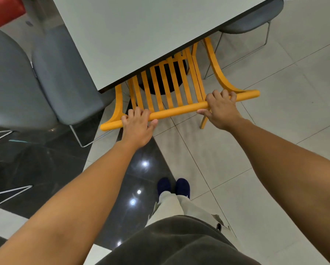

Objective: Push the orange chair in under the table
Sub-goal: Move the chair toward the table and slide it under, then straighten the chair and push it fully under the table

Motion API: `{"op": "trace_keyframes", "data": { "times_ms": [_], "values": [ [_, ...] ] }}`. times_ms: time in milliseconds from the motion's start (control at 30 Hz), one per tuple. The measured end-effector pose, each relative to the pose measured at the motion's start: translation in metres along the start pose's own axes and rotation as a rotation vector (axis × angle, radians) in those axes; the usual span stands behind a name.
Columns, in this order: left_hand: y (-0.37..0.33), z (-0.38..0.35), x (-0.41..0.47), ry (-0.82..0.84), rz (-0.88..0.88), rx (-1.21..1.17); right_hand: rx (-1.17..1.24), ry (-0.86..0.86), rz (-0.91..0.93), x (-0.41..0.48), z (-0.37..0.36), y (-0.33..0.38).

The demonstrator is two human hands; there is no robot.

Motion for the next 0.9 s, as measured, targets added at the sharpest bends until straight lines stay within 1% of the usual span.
{"op": "trace_keyframes", "data": {
  "times_ms": [200,367,533,767,900],
  "values": [
    [-0.001,0.001,0.003,-0.038,-0.021,0.005,-0.032,-0.009,0.011,0.005,-0.002,0.000],
    [0.003,0.002,0.005,0.015,-0.027,-0.004,-0.028,0.005,0.023,0.005,0.002,0.000],
    [0.001,0.009,0.002,-0.024,0.034,0.145,-0.059,0.050,0.017,0.003,0.004,0.002],
    [-0.006,0.000,0.002,-0.025,0.088,0.199,-0.143,0.071,-0.016,-0.001,-0.002,0.007],
    [-0.010,-0.002,0.003,-0.008,0.095,0.193,-0.123,0.103,0.011,0.002,-0.004,0.000]
  ]
}}
Point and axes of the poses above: each hand's wrist, its own x-axis towards the middle knuckle, its own z-axis out of the back of the hand, y = z × x, the point moved 9 cm from there along x, towards the middle knuckle, and after that the axes turned 12 degrees about -y, right-handed, at the moved point
